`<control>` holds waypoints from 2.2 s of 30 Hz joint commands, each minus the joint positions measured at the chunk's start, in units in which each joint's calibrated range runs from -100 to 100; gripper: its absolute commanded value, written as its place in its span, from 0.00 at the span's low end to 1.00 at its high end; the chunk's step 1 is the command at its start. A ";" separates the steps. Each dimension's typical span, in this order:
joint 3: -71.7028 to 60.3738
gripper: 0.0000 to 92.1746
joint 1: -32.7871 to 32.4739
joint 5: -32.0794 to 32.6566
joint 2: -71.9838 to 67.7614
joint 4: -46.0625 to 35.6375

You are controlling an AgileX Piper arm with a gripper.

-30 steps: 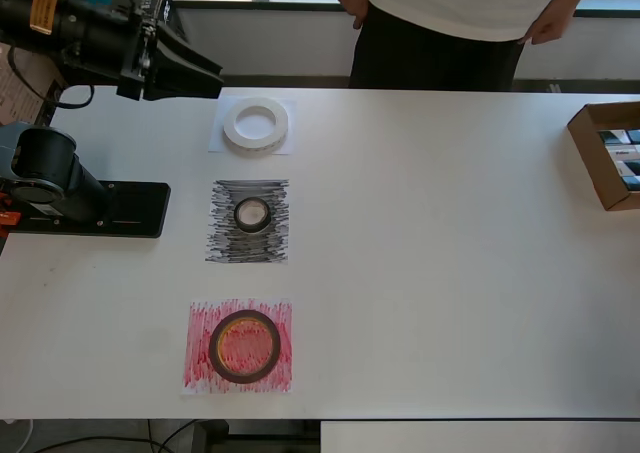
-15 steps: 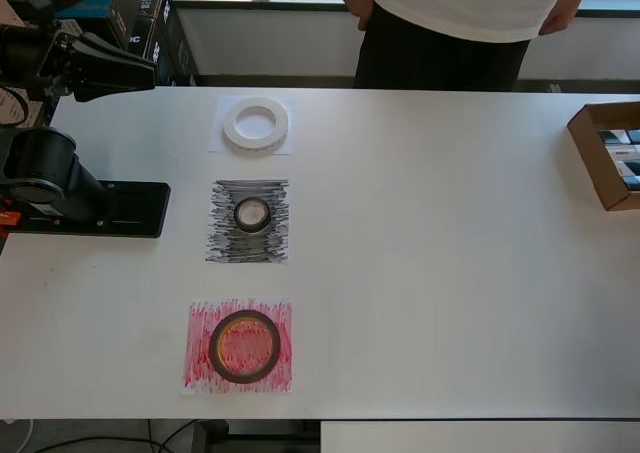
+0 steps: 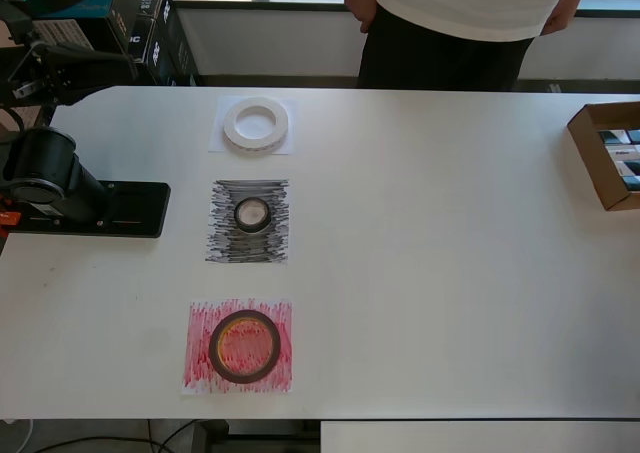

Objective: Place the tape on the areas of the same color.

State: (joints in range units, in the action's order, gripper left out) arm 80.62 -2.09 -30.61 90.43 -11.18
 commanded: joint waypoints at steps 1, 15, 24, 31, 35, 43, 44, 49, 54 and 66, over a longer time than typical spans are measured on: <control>4.66 0.00 -0.29 -0.16 2.83 4.01; 15.56 0.00 -2.74 -3.43 8.92 8.08; 18.74 0.00 -3.13 -3.43 8.92 9.10; 18.74 0.00 -3.05 -3.35 8.92 1.46; 18.74 0.00 -2.97 -3.35 8.92 -3.63; 18.74 0.00 -3.13 -2.94 8.92 -6.85; 18.74 0.00 -3.13 -2.94 8.92 -7.78; 18.74 0.00 -3.13 -2.86 8.92 -8.46; 18.74 0.00 -3.13 -2.86 8.92 -8.46; 18.74 0.00 -3.13 -2.86 8.92 -8.46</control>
State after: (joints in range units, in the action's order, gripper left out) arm 99.71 -5.36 -33.22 98.77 -19.30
